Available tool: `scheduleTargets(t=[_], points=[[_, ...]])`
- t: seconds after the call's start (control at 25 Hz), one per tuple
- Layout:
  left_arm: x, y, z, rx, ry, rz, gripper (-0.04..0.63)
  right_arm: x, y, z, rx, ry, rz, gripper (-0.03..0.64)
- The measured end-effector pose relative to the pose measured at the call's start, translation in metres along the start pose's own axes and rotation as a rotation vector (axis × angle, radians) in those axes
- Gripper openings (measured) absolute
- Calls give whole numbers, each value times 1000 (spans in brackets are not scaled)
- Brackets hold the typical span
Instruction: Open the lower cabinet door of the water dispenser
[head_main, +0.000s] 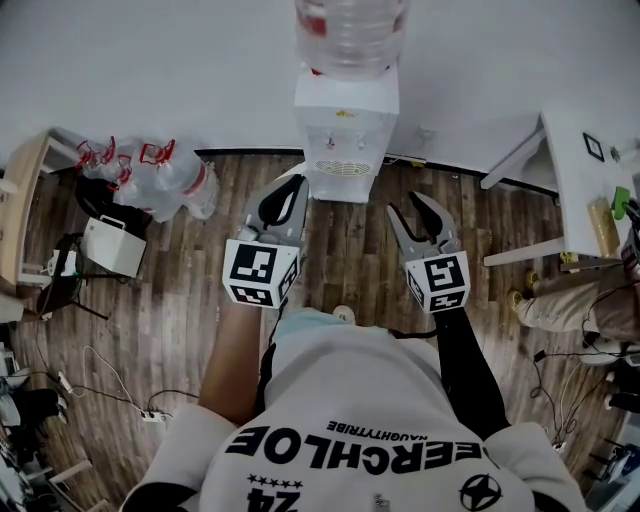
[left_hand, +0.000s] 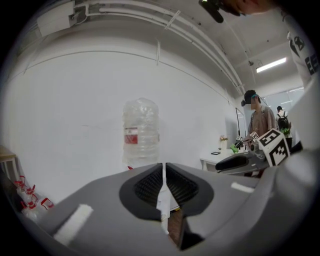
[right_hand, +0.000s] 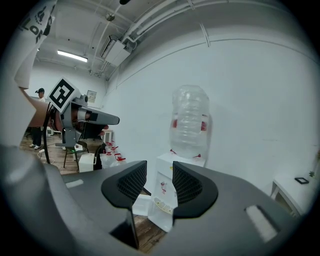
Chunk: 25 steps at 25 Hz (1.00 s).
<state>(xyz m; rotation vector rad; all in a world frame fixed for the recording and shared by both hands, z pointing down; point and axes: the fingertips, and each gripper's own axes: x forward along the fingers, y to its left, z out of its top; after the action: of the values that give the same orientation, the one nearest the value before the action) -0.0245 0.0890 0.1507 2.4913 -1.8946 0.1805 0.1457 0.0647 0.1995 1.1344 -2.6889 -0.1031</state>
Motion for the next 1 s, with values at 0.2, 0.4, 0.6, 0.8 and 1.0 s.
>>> scheduleTargets(t=[0.2, 0.4, 0.6, 0.8, 1.0], points=[[0, 4, -3, 1, 8, 9, 74, 0, -3, 2, -3, -12, -6, 92], [-4, 10, -3, 10, 0, 20, 74, -1, 1, 8, -19, -29, -3, 3], [-8, 15, -3, 19, -1, 23, 72, -2, 2, 14, -69, -48, -10, 2], [-8, 18, -3, 20, 1, 31, 72, 2, 1, 13, -64, -41, -22, 2], [-9, 18, -2, 13, -11, 28, 72, 2, -1, 13, -55, -41, -29, 2]])
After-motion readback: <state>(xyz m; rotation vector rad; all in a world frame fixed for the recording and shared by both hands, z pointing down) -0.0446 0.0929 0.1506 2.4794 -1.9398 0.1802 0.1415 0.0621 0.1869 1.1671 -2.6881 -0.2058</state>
